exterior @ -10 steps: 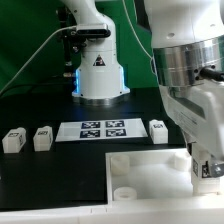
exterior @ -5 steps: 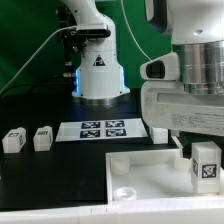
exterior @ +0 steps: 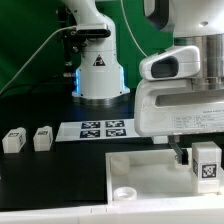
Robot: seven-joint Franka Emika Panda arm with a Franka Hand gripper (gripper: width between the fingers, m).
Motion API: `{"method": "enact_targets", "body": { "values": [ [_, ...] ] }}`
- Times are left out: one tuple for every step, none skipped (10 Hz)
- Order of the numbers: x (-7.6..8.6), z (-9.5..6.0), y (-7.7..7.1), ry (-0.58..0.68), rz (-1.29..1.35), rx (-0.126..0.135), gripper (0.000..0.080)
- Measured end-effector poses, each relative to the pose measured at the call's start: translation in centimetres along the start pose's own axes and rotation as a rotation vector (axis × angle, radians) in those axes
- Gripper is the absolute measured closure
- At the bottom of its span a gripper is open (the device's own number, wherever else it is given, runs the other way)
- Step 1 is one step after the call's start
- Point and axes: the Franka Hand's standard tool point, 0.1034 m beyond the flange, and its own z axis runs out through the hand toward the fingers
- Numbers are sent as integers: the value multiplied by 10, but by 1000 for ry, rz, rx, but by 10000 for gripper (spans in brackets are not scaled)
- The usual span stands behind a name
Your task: Assemble one leg
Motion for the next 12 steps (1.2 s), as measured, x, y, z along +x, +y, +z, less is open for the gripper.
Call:
{"method": "enact_targets", "body": {
  "values": [
    [0,0,0,0,-1,0,263],
    [0,0,0,-1,41,2,417],
    [0,0,1,0,137,1,417],
    [0,1,6,-2,254,-6,498],
    [0,1,7,-2,348,-7,498],
    [0,2,7,-2,425,-5,499],
    [1,2,10,-2,633,-1,499],
    [1,3,12,-2,787,10,499],
    [1,3,15,-6,939,33,499],
    [-1,3,15,-20,1095,54,499],
    [-2,3,14,-33,1255,67,499],
    [-3,4,13,-42,1406,96,499]
  ]
}}
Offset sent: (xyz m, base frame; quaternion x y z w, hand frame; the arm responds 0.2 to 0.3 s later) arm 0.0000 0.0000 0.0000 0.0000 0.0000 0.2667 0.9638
